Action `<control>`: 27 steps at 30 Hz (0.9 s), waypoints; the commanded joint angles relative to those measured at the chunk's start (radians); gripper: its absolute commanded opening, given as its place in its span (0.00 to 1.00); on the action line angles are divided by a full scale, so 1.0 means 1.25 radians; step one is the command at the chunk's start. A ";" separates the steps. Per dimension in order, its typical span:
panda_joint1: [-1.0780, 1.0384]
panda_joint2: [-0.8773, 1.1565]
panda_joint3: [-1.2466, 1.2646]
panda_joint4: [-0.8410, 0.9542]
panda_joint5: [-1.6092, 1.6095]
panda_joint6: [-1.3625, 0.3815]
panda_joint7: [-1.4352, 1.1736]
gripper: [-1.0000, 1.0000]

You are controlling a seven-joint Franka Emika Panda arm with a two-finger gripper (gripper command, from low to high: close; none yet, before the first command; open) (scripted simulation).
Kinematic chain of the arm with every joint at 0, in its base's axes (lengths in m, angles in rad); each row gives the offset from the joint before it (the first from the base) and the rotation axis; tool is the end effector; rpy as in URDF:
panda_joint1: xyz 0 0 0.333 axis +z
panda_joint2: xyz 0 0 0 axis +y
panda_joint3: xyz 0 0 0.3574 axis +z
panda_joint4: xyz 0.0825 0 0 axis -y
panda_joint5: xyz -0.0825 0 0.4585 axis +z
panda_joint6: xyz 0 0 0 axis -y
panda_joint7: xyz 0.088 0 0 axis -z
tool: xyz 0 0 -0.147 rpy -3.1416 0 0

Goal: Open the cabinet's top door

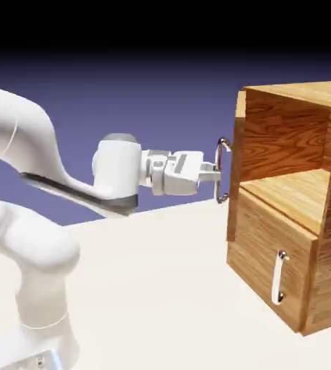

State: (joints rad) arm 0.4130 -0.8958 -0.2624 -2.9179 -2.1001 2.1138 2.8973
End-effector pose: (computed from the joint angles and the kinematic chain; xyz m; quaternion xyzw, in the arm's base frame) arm 0.3886 0.0014 0.4425 -0.5426 0.4536 -0.7043 0.0621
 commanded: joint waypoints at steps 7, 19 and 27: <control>-0.073 0.008 0.203 -0.010 0.205 -0.055 -0.002 0.00; -0.360 -0.037 0.529 0.001 0.428 0.085 -0.004 0.00; -0.328 0.015 0.720 0.070 0.705 -0.145 -0.060 0.00</control>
State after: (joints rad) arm 0.0033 -0.8764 0.6378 -2.8312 -1.2193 1.9333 2.8229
